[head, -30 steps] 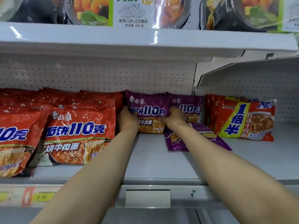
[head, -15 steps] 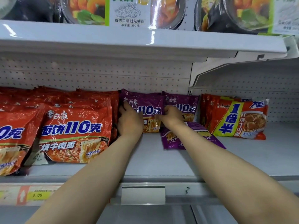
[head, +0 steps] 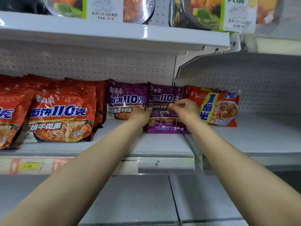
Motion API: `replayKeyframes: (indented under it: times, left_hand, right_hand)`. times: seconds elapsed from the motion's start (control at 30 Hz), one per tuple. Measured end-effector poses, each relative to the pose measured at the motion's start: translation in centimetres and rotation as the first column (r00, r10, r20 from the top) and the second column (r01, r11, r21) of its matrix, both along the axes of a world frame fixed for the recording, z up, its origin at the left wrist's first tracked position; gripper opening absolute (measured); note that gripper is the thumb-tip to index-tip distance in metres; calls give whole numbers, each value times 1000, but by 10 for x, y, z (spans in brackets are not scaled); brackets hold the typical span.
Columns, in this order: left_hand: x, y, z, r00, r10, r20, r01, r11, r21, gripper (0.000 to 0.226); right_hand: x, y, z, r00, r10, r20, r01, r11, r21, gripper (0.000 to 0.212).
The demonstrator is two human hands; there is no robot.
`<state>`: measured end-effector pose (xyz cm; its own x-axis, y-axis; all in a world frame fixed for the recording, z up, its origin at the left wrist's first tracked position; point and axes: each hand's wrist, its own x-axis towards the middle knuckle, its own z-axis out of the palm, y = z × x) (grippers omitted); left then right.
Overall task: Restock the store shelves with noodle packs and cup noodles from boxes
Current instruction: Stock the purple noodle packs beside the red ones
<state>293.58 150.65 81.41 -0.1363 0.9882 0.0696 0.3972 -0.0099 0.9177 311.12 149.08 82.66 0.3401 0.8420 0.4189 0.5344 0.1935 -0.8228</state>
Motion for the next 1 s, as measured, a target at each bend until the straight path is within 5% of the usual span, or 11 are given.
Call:
replayKeyframes:
  times: [0.13,0.27,0.53,0.73,1.0]
  left_hand:
    - [15,-11,-5,965,-14,263,25,999,-41,41]
    - [21,-21,-2,948,-27,317,35,999,-20,31]
    - [29,-38,-5,827,-164,537,106,985,136,31]
    - [28,-36,6,866,-237,440,131,957,259,42]
    - [24,-3,-2,950,-67,304,-23,959,283,26]
  right_hand:
    - [26,-20,-9,1000,-20,14,22,991,-134,36]
    - [35,-29,-17,997,55,-63,-68,971,-231,27]
    - [49,-41,-12,937,167,-306,-185,982,-32,32]
    - [55,-38,4,947,183,-263,-174,983,54,60]
    - [52,-9,-4,957,118,-264,-104,992,64,56]
